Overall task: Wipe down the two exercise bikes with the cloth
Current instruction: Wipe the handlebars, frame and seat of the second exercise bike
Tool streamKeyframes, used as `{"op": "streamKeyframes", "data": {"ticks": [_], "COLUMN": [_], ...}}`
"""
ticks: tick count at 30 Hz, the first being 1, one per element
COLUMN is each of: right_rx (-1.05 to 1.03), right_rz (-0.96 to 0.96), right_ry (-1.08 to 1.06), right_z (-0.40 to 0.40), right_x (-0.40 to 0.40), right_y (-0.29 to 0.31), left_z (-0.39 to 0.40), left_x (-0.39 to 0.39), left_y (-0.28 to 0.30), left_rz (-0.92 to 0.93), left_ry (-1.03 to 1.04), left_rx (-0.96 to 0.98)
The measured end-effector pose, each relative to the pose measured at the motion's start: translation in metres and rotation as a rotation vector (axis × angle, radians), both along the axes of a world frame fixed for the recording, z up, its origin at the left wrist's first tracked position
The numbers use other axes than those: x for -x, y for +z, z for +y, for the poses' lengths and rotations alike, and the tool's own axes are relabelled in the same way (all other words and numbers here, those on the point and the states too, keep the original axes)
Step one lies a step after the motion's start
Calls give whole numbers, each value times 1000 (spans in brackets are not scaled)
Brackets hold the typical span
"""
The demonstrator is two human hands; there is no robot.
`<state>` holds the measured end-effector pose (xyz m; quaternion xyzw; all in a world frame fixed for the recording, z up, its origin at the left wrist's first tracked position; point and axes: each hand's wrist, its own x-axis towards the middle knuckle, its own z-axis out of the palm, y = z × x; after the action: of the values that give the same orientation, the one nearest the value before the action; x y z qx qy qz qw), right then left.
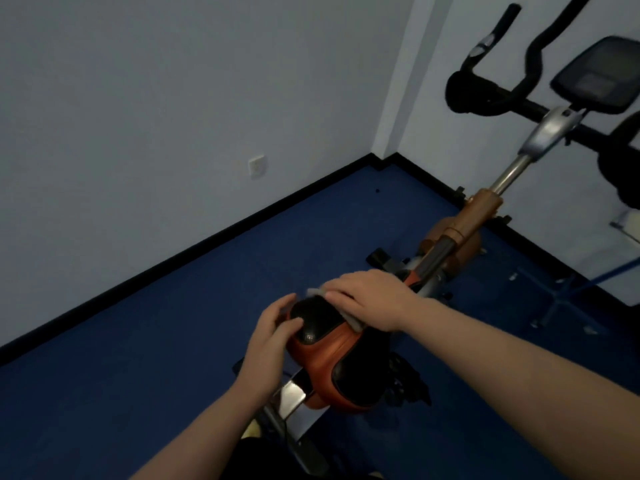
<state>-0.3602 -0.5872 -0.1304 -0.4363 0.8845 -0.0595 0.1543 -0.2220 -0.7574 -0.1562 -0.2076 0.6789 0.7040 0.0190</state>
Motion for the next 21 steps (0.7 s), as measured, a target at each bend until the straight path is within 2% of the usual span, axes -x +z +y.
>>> {"op": "streamKeyframes", "data": {"ticks": [2,4,5,8,10,12,14,17,19,21], "right_rx": [-110,-83,-14,214,158,91,139,189,213,276], "right_rz": [228,377,385,274,223,201,204,198,153,34], "right_ry": [-87,-172,-207,-287,-349,-506,-611,-505,-527,-757], "right_z": [17,15,10,12,33,53,51,39,46,48], "right_x": [7,-10,-23,-43,-23,-3,-11,-45,-35,-12], "right_y": [-3,-11,-16,-17,-16,-19,-23,-26,-24,-26], "left_z": [-2,-1,1,7,9,11,13,16,16,12], "left_x": [14,31,40,61,71,76,77,78,79,80], "left_y": [0,5,7,12,14,13,13,16,16,13], "left_rz": [28,74,99,162,190,194,180,165,153,138], "left_ry": [-19,-68,-99,-186,-249,-346,-440,-532,-561,-568], "left_rx": [173,263,297,378,442,491,545,693,723,662]}}
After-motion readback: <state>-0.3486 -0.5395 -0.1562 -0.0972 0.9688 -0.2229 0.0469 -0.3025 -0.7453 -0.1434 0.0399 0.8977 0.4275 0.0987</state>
